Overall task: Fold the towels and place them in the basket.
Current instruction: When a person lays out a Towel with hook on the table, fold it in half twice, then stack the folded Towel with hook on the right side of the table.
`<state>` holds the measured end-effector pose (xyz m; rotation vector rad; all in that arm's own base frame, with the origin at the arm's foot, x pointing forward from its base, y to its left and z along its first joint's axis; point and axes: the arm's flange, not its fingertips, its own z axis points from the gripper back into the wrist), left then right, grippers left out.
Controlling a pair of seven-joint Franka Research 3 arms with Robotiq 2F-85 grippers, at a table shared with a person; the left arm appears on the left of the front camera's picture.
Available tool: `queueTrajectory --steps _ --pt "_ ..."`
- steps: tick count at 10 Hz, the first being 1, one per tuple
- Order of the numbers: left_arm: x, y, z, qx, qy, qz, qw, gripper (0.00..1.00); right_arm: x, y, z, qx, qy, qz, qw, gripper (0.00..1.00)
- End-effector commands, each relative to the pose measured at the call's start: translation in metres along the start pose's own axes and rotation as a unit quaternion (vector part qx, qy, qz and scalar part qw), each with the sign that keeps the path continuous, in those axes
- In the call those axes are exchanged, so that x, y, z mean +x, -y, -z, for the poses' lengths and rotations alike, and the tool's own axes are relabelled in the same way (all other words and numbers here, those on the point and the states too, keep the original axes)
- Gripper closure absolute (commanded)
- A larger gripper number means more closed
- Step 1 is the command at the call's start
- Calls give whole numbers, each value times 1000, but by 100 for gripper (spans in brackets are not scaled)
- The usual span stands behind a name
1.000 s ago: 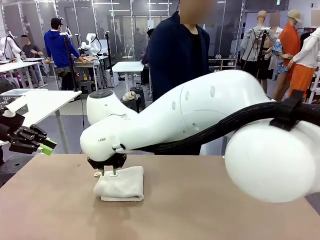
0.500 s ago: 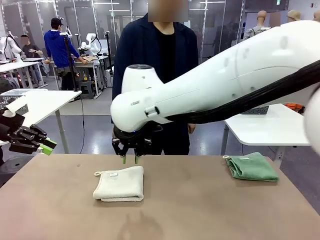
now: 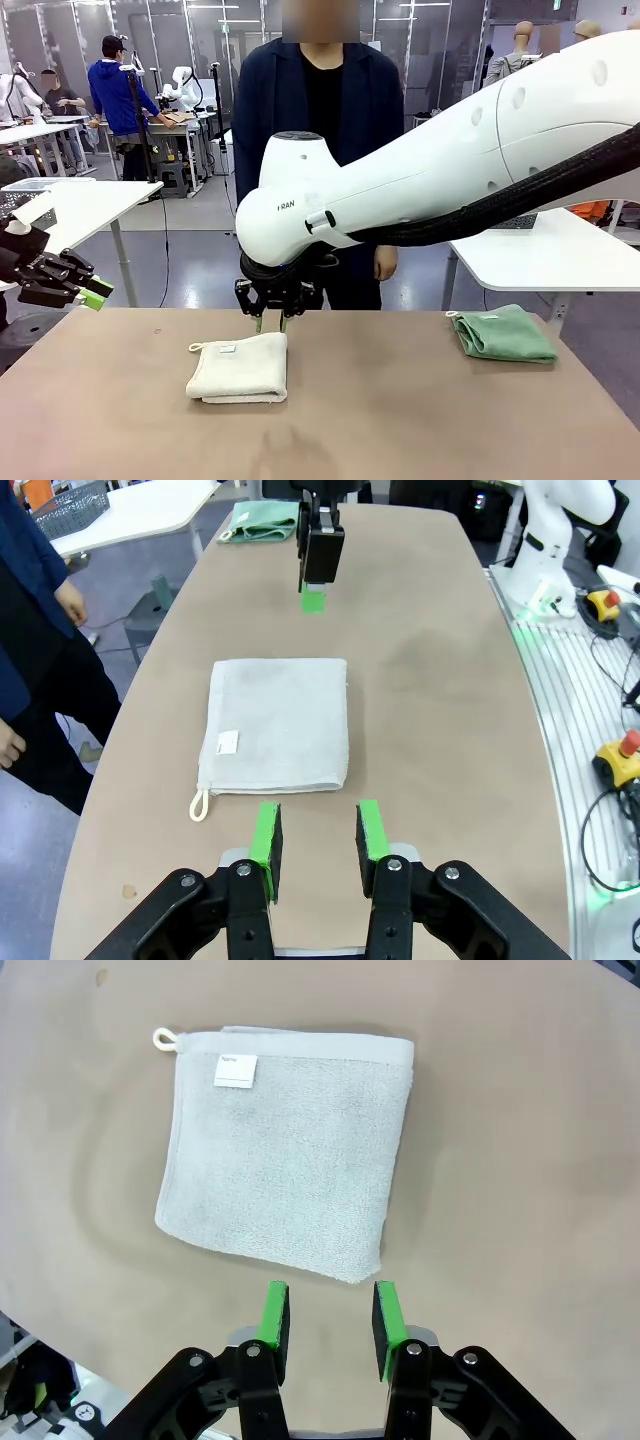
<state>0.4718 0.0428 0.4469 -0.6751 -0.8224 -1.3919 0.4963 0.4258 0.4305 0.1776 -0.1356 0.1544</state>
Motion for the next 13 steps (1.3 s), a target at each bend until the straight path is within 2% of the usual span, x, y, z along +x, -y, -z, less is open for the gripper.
queueTrajectory --steps 1,11,12,13 --pt "0 1 -1 0 6 4 1000 59 3 -2 0 -1 -1 1 1000 56" --pt "0 1 -1 0 6 4 1000 59 -1 4 9 -2 -10 14 1000 56" --pt "0 1 -1 0 6 4 1000 59 -3 11 20 -11 -20 38 999 39" --pt "0 1 -1 0 6 4 1000 59 -6 18 34 -20 -21 43 999 37"
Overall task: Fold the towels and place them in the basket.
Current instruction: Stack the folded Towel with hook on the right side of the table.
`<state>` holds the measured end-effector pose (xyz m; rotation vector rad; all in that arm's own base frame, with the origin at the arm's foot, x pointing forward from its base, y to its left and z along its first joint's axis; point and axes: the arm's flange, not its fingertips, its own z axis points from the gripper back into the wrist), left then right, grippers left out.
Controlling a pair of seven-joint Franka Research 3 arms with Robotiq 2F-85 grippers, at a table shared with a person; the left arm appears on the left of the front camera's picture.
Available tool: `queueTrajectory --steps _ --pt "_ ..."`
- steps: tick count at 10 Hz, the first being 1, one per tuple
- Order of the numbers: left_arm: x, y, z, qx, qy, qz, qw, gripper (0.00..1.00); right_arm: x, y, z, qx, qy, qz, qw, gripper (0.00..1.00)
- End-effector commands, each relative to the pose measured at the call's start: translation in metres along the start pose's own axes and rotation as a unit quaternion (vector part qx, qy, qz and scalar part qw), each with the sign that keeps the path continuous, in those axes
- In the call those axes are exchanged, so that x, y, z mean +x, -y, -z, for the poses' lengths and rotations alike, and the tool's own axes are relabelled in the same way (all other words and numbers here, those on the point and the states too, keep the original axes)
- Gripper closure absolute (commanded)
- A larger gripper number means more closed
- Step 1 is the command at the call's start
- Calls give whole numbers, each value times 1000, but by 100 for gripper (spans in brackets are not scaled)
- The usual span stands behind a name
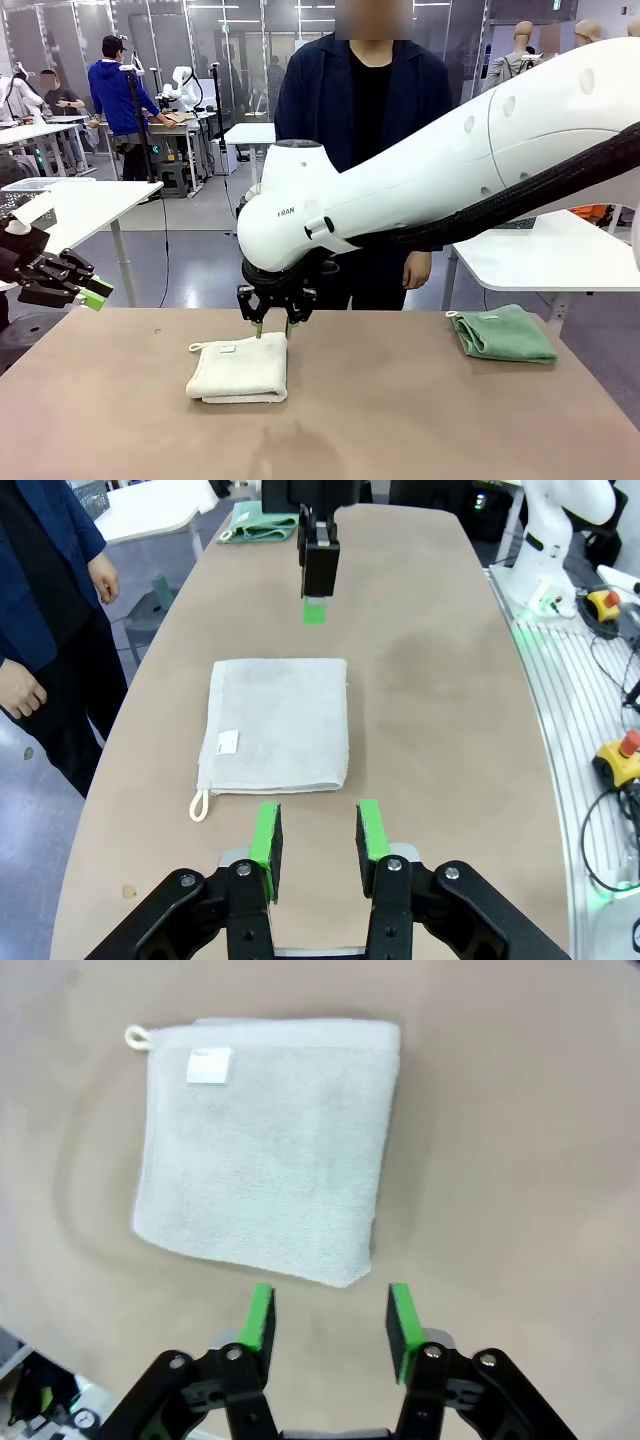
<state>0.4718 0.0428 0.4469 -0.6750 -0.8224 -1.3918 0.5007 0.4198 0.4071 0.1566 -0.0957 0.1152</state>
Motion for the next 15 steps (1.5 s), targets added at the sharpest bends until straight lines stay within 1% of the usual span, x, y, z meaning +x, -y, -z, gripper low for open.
queueTrajectory --steps 1,2,4,5,6,8,11,15 --pt "0 1 0 0 6 4 1000 59 -5 12 26 -21 -3 33 999 37" --pt "0 1 0 0 6 4 1000 59 -7 15 40 -29 19 41 999 37" --pt "0 1 0 0 6 4 1000 59 -4 23 61 -5 43 51 998 37" --pt "0 1 0 0 6 4 1000 59 1 29 70 20 47 56 997 37" --pt "0 1 0 0 6 4 1000 59 5 33 76 30 48 63 996 37" --pt "0 1 0 0 6 4 1000 59 12 41 83 28 53 69 996 37" --pt "0 1 0 0 6 4 1000 59 16 47 91 70 70 66 993 37" --pt "0 1 0 0 6 4 1000 59 20 49 103 94 62 67 991 37"
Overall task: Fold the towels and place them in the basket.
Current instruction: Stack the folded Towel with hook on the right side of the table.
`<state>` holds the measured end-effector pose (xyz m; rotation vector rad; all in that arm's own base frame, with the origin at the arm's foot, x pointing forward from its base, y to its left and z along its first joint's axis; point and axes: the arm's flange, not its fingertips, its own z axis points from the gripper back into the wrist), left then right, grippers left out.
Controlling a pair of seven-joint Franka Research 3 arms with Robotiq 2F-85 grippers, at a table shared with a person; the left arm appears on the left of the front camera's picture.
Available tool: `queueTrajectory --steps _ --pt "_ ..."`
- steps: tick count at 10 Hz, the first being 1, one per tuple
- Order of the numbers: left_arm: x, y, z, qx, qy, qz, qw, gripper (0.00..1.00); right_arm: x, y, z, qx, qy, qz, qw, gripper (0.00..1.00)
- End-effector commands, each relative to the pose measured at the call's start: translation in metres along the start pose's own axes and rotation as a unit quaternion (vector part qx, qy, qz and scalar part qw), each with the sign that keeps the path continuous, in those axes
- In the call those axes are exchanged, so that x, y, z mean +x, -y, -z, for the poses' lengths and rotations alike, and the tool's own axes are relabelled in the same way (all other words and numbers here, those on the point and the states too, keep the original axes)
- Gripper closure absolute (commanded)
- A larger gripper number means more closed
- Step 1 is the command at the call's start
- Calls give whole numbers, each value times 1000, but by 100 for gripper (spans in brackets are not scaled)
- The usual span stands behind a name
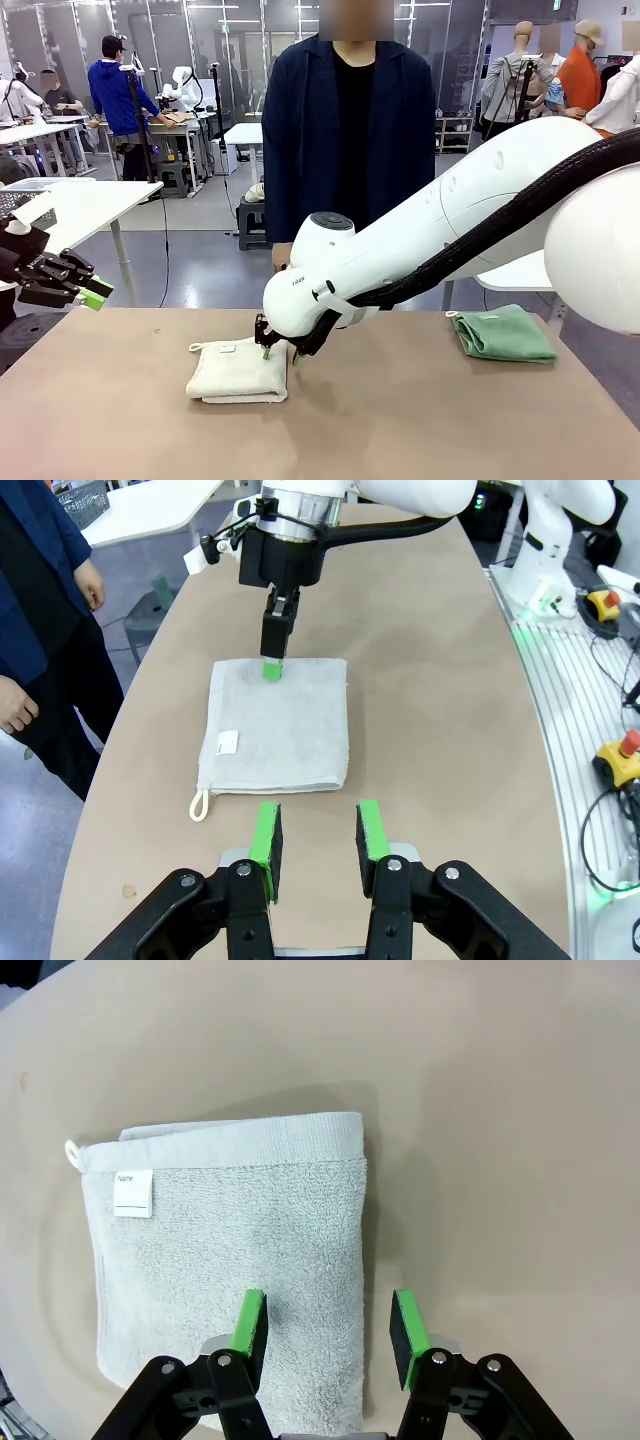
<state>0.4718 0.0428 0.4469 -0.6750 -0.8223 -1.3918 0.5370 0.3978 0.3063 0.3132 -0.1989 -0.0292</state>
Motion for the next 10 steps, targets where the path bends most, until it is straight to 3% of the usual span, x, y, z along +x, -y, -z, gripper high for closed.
queueTrajectory --steps 1,2,3,4,5,6,7,8,10 --pt "0 1 0 0 6 4 1000 59 -2 10 4 26 0 -3 1000 37" --pt "0 1 0 0 6 4 1000 59 -2 10 6 28 2 -7 1000 57" --pt "0 1 0 0 6 4 1000 59 -2 11 6 27 1 -6 1000 57" --pt "0 1 0 0 6 4 1000 59 -3 11 7 28 0 -6 1000 76" --pt "0 1 0 0 6 4 1000 59 -3 11 6 28 -2 -8 1000 59" --pt "0 1 0 0 6 4 1000 59 -3 11 7 29 -7 -11 1000 96" --pt "0 1 0 0 6 4 1000 59 -3 10 7 29 -10 -14 999 79" --pt "0 1 0 0 6 4 1000 59 -2 9 7 28 -14 -20 999 100" --pt "0 1 0 0 6 4 1000 59 -1 9 6 26 -17 -24 999 100"
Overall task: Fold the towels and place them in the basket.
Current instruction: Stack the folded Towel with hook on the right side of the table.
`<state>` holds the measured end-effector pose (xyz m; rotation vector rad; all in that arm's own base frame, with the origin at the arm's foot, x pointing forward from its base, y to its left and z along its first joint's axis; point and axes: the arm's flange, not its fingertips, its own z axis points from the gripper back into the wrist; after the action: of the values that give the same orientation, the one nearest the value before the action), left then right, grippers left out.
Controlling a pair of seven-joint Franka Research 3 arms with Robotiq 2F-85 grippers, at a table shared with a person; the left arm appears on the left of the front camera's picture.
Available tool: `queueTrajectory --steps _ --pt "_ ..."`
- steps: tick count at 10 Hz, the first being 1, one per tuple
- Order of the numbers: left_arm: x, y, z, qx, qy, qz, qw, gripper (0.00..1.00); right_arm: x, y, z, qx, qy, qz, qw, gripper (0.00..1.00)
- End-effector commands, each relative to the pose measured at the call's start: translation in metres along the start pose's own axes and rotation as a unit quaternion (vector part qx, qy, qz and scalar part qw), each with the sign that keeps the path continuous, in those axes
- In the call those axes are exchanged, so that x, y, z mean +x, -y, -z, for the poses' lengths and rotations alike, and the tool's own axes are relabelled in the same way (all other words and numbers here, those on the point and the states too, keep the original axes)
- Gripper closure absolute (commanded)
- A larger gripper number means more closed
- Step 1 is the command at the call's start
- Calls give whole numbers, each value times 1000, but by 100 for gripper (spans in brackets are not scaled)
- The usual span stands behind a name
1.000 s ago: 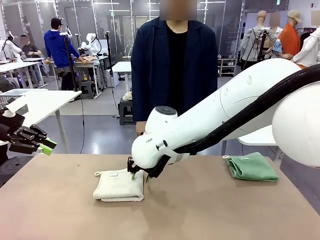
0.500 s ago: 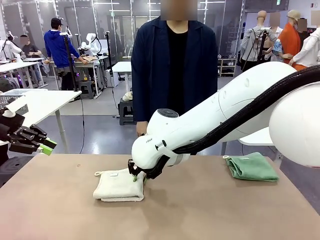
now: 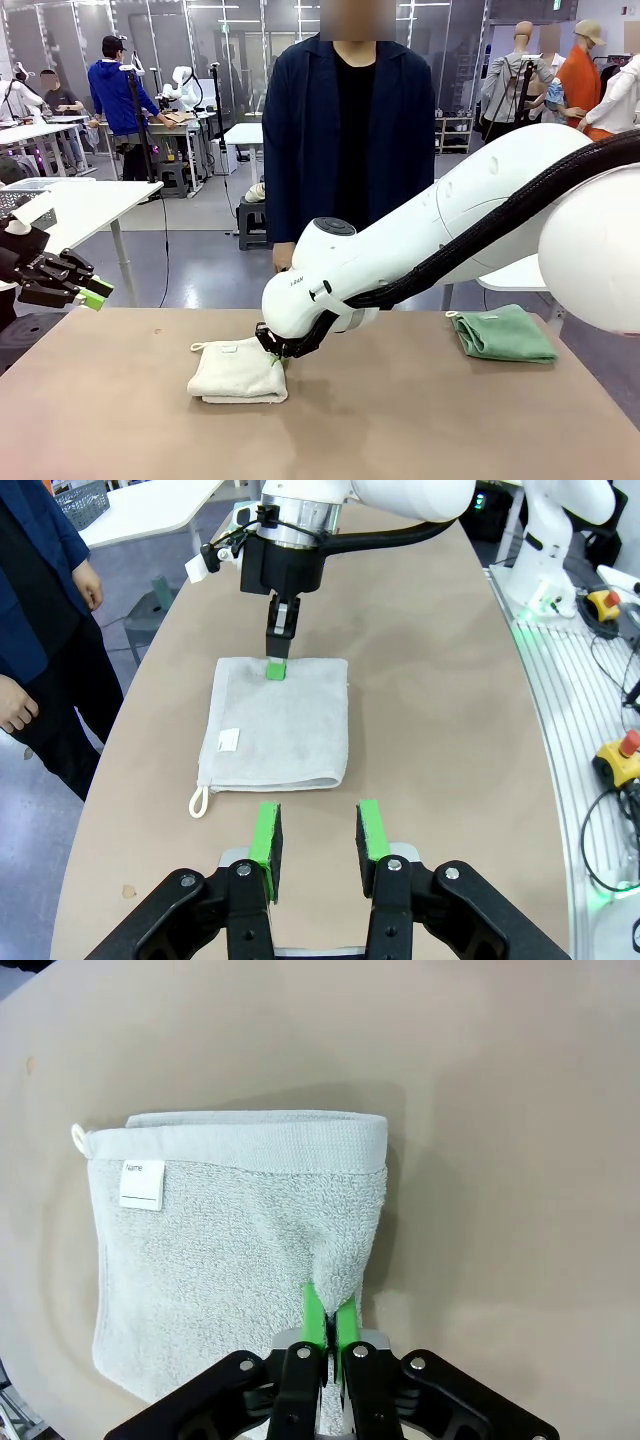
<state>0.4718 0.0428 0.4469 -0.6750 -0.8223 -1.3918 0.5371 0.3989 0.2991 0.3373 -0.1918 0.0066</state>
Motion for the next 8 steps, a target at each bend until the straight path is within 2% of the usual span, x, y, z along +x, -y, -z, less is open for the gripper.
queueTrajectory --steps 1,2,7,8 --pt "0 1 0 0 6 4 1000 59 1 9 -3 4 -8 -13 1000 100" --pt "0 1 0 0 6 4 1000 59 1 9 -4 -12 -9 -5 1000 100" --pt "0 1 0 0 6 4 1000 59 0 1 0 -1 -1 -3 1000 100" --pt "0 1 0 0 6 4 1000 59 1 1 0 -3 -3 -4 1000 95"
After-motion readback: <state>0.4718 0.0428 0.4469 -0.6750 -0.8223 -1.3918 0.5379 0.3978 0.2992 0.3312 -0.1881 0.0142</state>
